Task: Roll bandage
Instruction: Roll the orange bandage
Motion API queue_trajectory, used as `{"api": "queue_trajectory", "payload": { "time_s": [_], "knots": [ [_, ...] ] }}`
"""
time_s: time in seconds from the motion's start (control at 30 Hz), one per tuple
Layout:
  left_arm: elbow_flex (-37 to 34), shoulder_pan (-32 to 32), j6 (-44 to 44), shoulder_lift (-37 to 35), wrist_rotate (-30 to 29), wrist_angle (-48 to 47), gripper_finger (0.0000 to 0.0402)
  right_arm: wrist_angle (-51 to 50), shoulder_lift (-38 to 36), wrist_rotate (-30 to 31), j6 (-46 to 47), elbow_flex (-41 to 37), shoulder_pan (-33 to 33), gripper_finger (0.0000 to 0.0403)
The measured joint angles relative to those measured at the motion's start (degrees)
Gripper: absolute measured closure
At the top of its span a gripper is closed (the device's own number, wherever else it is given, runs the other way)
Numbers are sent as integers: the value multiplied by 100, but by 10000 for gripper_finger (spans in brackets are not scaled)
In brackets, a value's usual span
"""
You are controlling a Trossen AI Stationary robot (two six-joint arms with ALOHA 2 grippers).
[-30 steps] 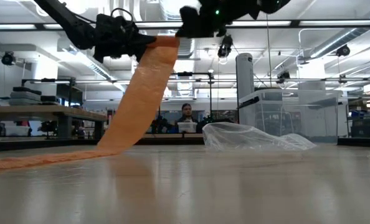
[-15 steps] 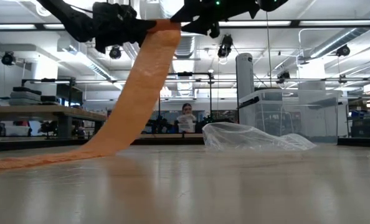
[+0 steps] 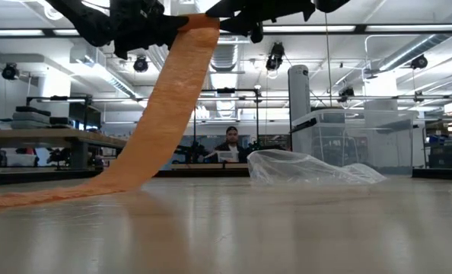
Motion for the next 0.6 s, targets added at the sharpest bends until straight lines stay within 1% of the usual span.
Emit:
{"api": "queue_trajectory", "payload": {
  "time_s": [0.2, 0.37, 0.6],
  "knots": [
    [0, -52, 0, 0, -58, 33, 312, -23, 0, -14, 100, 1, 0, 200],
    [0, -78, 0, 0, -87, 63, 316, -22, 0, -150, 98, 4, 0, 209],
    [-2, -137, 0, 0, -172, 79, 306, -23, 0, -159, 92, 4, 0, 239]
  ]
}}
